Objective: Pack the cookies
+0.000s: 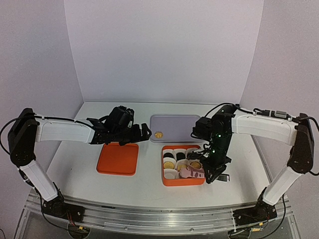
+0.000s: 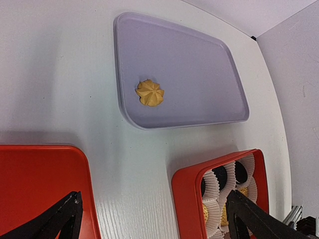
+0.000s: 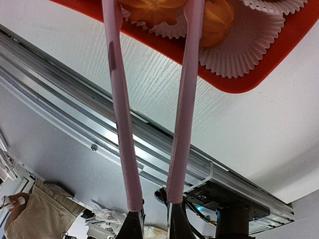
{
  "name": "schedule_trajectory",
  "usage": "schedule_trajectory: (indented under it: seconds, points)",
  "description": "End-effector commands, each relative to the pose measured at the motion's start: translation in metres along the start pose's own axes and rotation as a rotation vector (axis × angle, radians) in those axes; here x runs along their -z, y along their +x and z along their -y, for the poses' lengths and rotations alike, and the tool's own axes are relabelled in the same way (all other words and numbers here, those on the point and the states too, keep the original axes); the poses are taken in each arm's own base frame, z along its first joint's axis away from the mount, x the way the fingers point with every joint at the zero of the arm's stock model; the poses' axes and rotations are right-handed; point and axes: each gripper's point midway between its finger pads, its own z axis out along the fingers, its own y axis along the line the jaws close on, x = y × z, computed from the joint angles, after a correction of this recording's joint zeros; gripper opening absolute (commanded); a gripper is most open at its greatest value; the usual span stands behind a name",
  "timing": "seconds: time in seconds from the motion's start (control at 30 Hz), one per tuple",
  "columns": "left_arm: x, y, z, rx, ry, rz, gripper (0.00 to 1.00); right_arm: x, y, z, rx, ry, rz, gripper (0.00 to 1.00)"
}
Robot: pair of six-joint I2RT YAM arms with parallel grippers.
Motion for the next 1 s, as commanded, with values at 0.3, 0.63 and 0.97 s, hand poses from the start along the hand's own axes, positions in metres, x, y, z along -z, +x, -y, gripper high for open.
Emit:
schedule_trajectory:
  seconds: [0.3,0.63,0.97]
  points:
    - [0.01,-0.011,0.004,0.016,0.021,0.042,1.0,0.021,0.066,0.01,-0.079,0.075,-0.249,0.23]
    - [0.01,-0.01,0.004,0.015,0.02,0.043,1.0,0.027,0.066,0.004,-0.068,0.048,-0.226,0.29]
    - [0.009,-0.01,0.006,0.014,0.026,0.039,1.0,0.042,0.055,0.011,-0.053,0.113,-0.142,0.25]
